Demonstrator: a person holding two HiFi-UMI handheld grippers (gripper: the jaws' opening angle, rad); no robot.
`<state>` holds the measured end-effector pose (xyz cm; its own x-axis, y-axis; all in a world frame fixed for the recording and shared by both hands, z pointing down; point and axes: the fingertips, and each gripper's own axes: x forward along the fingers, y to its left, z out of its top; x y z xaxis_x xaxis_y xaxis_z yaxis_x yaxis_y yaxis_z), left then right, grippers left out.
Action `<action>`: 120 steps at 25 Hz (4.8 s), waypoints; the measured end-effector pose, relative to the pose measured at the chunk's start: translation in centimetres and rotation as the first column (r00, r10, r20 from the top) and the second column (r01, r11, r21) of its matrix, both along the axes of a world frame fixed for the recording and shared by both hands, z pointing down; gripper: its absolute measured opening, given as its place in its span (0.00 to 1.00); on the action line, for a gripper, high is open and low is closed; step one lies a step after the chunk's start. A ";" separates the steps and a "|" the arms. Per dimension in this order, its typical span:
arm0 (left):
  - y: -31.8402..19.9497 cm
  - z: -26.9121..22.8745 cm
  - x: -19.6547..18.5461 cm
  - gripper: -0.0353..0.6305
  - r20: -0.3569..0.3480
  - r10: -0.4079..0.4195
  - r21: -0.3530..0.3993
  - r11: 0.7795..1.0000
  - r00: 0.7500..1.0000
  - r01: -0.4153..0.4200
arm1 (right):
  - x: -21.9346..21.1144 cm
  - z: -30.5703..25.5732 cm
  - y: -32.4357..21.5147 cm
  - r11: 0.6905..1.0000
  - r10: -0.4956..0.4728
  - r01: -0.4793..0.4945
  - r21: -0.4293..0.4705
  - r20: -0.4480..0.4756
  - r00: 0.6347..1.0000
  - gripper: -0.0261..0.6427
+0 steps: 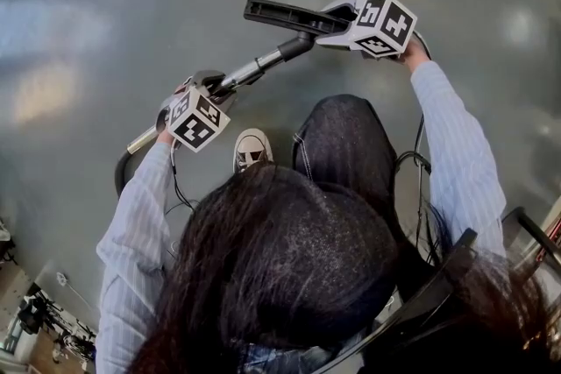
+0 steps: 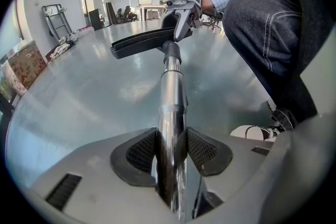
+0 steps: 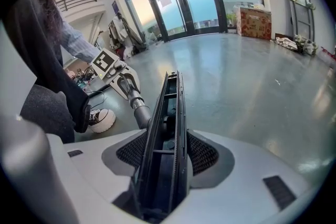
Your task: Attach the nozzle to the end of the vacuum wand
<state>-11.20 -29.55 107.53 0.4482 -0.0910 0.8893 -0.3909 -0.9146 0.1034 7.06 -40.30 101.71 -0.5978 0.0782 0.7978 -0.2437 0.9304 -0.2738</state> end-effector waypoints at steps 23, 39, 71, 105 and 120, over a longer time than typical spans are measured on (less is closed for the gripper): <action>-0.5 0.4 0.1 0.31 0.090 0.001 -0.062 0.998 0.996 0.005 | 0.3 2.3 -0.1 0.989 -0.026 0.068 0.134 -0.294 0.956 0.40; -0.8 0.9 -0.2 0.32 0.125 -0.081 0.007 0.997 0.989 0.081 | 3.3 1.3 -0.4 0.986 0.166 -0.165 0.020 -0.197 0.966 0.40; 2.0 -10.3 -9.4 0.06 -0.089 -0.839 -0.095 0.544 0.537 0.834 | -3.0 -7.9 5.3 0.631 0.775 -0.738 -0.237 0.225 0.591 0.05; 13.4 -78.0 6.0 0.06 -0.407 -0.775 -0.077 0.556 0.483 0.827 | 2.6 -70.3 24.3 0.465 0.884 -0.828 -0.314 0.213 0.416 0.05; 27.8 -89.6 -5.0 0.06 -0.517 -0.593 0.008 0.718 0.617 0.696 | -10.6 -78.3 34.8 0.393 0.905 -0.878 -0.273 0.282 0.317 0.05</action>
